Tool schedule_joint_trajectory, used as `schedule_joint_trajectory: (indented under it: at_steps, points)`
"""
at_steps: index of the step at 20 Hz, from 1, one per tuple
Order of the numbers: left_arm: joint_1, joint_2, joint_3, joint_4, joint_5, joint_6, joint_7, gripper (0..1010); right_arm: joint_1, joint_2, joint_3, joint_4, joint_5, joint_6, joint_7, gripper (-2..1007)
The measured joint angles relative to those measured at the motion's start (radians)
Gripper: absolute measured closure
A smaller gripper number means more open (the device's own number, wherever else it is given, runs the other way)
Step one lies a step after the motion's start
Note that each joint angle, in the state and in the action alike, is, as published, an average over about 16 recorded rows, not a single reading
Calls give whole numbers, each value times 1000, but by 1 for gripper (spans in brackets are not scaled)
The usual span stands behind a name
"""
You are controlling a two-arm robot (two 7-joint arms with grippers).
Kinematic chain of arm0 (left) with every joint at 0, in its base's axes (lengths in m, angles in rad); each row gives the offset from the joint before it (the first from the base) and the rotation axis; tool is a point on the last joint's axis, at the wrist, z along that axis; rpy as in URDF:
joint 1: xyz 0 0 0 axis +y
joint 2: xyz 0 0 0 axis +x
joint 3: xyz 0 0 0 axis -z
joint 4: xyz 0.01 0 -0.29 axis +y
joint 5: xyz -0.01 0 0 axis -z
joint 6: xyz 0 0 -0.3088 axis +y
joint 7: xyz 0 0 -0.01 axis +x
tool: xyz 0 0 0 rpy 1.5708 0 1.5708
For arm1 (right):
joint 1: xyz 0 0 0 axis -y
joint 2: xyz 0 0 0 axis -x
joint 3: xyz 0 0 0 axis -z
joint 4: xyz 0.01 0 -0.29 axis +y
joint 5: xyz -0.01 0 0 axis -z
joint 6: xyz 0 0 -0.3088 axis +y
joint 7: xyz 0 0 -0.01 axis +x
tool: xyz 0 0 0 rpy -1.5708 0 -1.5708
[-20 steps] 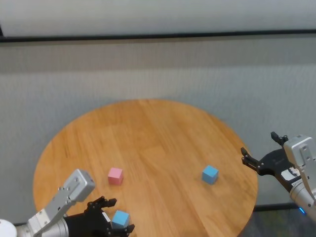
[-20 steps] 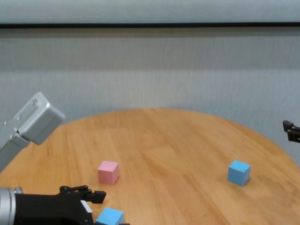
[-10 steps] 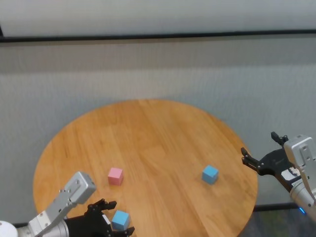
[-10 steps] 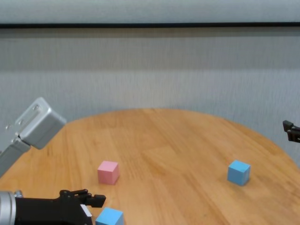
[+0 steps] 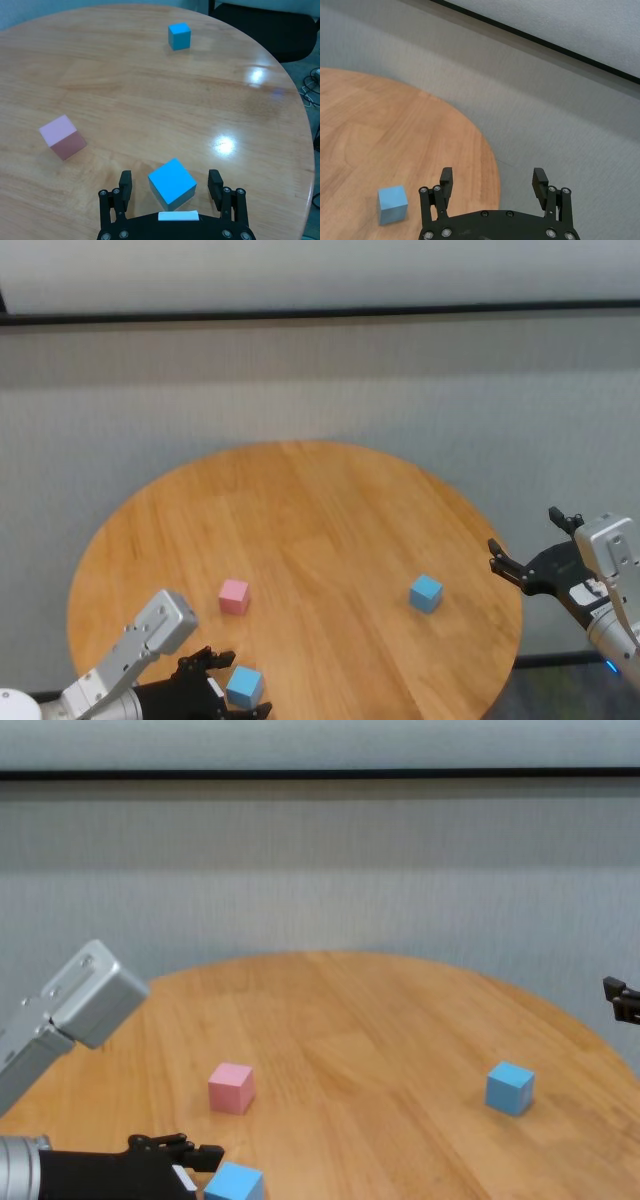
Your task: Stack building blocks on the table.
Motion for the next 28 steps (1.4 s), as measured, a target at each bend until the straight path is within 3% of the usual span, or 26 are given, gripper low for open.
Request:
schedule_joint_trajectory:
  at_steps: [12,28]
  points:
    - [-5,-7,3,8,13,14,5,78,0,0,0,0,0,0,0,5]
    - [0,-8,0,5,20,12,7,433,0,0,0,0,0,0,0,5]
